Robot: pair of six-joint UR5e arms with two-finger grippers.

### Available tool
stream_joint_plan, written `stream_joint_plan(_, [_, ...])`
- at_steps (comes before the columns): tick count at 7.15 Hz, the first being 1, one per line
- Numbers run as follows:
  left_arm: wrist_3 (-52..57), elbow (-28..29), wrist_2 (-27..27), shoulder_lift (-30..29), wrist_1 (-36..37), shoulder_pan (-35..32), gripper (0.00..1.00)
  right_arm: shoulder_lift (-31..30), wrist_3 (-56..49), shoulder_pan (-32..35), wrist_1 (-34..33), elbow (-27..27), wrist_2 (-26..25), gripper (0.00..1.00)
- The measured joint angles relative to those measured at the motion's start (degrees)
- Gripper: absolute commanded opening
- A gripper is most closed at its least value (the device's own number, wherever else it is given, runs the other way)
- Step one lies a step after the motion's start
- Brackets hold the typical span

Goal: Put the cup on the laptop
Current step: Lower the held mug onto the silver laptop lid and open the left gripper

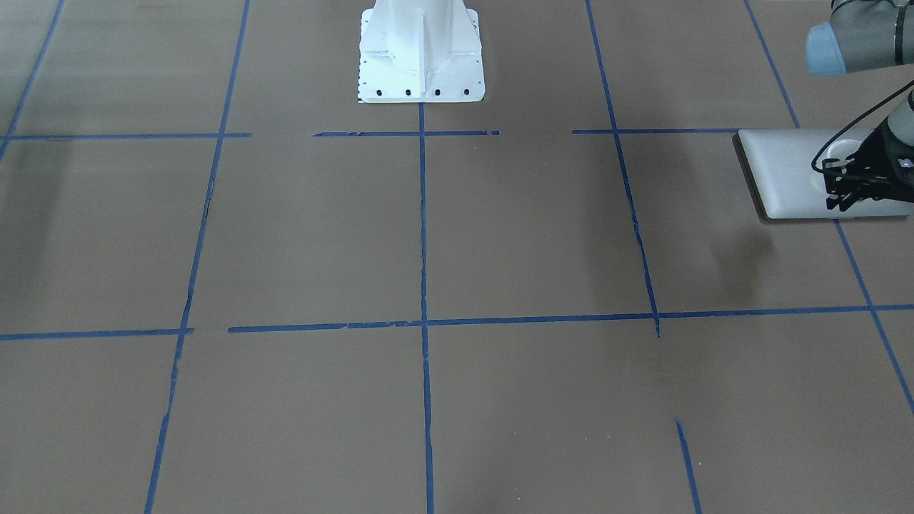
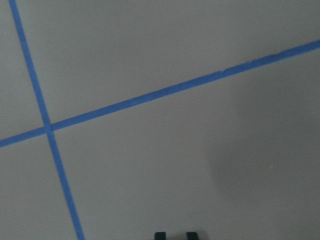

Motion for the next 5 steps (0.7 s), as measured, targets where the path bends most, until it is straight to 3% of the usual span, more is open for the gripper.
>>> stream_joint_plan(3, [-13.7,11.4,-0.4,4.1,-22.7,-0.5,0.00,0.0,0.0,0.0,0.0,0.0,0.0,1.00])
stream_joint_plan(5, [-17.1,13.0,-0.3,6.2,-26.8,-0.3,0.00,0.0,0.0,0.0,0.0,0.0,0.0,1.00])
